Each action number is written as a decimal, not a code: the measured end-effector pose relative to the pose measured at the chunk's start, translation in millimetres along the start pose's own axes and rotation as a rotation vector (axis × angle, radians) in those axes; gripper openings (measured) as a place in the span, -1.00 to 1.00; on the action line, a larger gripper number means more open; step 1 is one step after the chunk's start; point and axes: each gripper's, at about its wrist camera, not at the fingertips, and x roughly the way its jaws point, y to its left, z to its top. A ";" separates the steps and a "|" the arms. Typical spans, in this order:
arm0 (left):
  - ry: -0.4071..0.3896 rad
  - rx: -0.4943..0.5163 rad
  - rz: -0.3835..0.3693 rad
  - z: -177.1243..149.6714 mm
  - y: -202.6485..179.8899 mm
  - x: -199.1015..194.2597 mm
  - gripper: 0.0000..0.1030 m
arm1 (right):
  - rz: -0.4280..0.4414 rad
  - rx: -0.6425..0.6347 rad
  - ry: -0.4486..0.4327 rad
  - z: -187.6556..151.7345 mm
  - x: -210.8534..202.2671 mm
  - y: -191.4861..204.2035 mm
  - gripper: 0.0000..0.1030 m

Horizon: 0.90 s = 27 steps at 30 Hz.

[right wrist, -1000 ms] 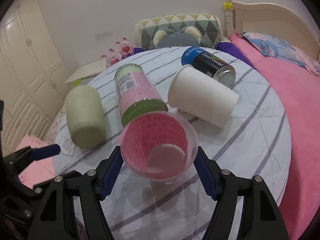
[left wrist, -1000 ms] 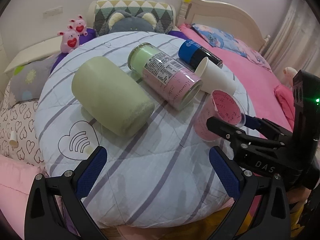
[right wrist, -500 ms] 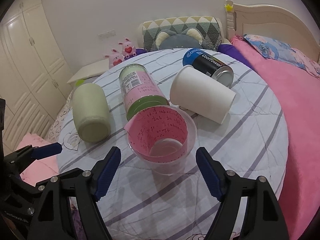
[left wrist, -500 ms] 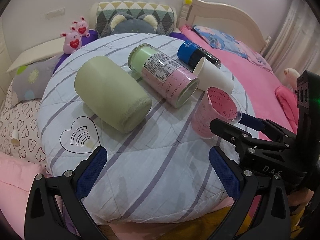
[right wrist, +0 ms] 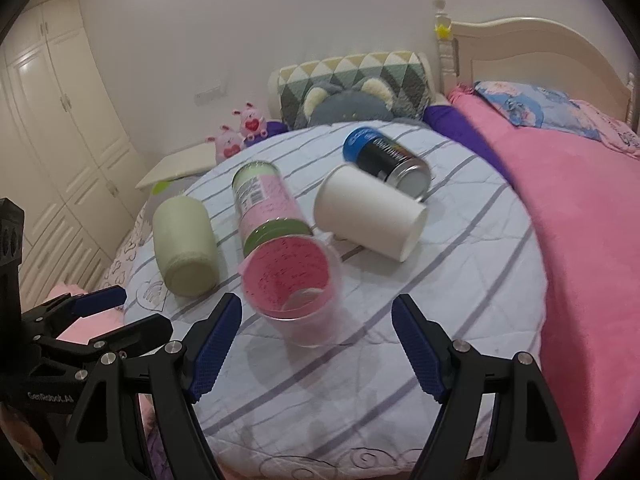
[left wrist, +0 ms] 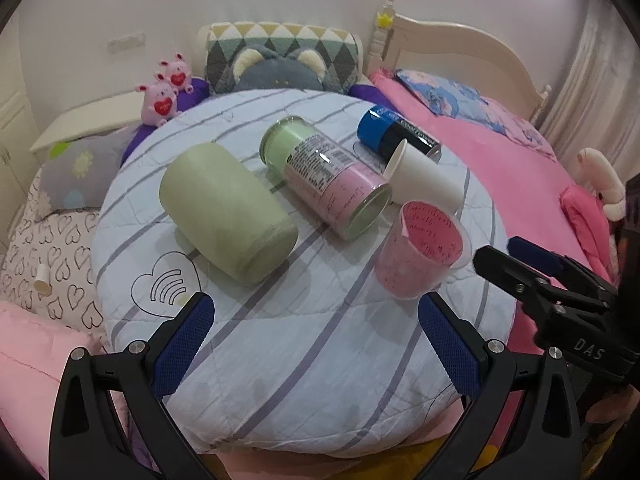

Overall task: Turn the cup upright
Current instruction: 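Release the pink cup upright with the right gripper and withdraw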

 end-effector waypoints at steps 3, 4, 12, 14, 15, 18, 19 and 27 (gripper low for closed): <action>-0.026 0.010 0.024 -1.7 -11.5 -3.2 1.00 | -0.008 -0.009 -0.023 -0.8 -9.3 -6.5 0.53; -0.037 0.011 0.025 -2.7 -14.7 -4.5 1.00 | -0.012 -0.009 -0.033 -1.5 -12.8 -9.4 0.53; -0.132 0.014 0.032 -9.6 -44.9 -10.6 1.00 | -0.034 -0.021 -0.115 -10.8 -39.4 -32.9 0.54; -0.141 0.012 0.042 -11.1 -51.5 -9.9 1.00 | -0.034 -0.030 -0.129 -13.8 -43.6 -36.6 0.54; -0.142 0.014 0.057 -11.9 -55.5 -8.3 1.00 | -0.032 -0.032 -0.133 -15.5 -45.7 -38.0 0.55; -0.167 0.017 0.059 -15.3 -62.7 -7.9 1.00 | -0.021 -0.024 -0.164 -20.4 -51.9 -44.8 0.55; -0.185 0.015 0.057 -16.8 -65.5 -8.2 1.00 | -0.023 -0.025 -0.179 -22.2 -53.8 -46.6 0.55; -0.349 0.001 0.088 -27.7 -72.2 -20.0 1.00 | -0.035 -0.082 -0.255 -33.0 -60.8 -50.8 0.62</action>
